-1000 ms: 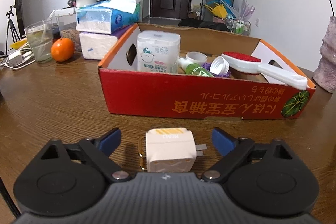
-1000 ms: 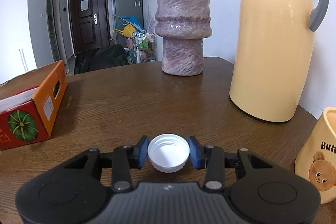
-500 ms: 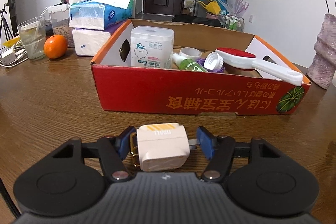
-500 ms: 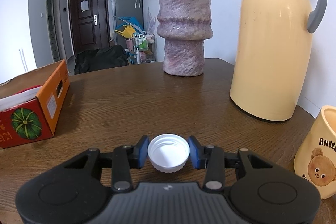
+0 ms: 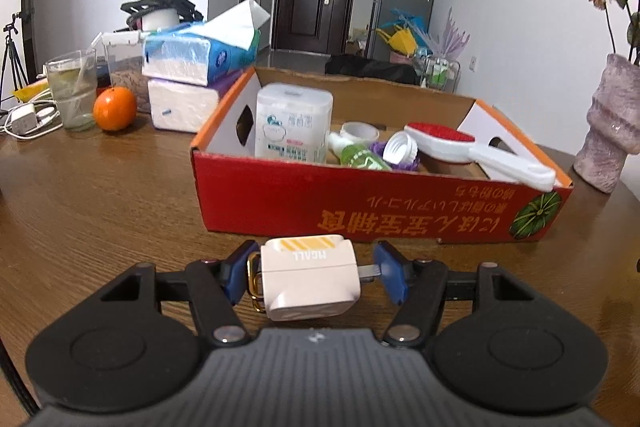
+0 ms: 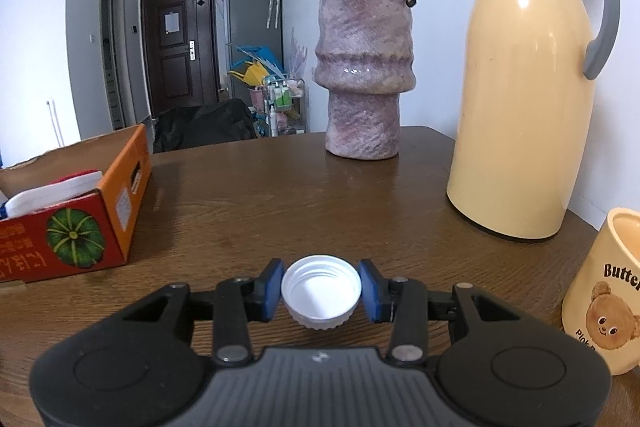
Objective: Organize rigid objects
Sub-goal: 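Carry the plug adapter with left and white cap with right over the box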
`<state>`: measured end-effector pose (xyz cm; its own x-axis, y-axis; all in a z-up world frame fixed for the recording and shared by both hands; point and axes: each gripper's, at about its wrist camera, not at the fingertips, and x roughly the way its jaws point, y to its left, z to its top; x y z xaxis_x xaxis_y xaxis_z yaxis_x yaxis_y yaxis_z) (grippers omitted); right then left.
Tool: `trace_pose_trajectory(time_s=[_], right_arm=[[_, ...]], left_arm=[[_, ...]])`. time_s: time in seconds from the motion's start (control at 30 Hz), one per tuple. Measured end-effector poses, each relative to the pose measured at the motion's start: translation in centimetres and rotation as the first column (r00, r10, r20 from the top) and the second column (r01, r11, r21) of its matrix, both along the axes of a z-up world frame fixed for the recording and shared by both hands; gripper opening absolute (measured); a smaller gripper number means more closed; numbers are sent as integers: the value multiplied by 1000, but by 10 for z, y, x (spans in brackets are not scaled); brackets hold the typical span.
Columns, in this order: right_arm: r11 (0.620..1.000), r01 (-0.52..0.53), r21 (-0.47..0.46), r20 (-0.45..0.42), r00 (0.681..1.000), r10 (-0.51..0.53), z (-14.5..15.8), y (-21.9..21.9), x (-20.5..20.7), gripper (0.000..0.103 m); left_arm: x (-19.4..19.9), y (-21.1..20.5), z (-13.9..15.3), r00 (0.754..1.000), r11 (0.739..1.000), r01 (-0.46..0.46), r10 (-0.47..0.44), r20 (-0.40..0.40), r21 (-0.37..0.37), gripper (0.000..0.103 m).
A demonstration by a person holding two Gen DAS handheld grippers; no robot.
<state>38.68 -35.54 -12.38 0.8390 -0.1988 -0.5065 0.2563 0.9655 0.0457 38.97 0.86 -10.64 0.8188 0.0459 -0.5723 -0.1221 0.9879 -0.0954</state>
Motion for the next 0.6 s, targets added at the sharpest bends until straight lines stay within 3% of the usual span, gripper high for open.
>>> trace_pose_trajectory(time_s=[0.6], right_arm=[[990, -143, 8, 56, 988, 143, 12, 52, -32, 40]], left_arm=[[-29, -7, 25, 993, 999, 42, -42, 109, 3, 65]])
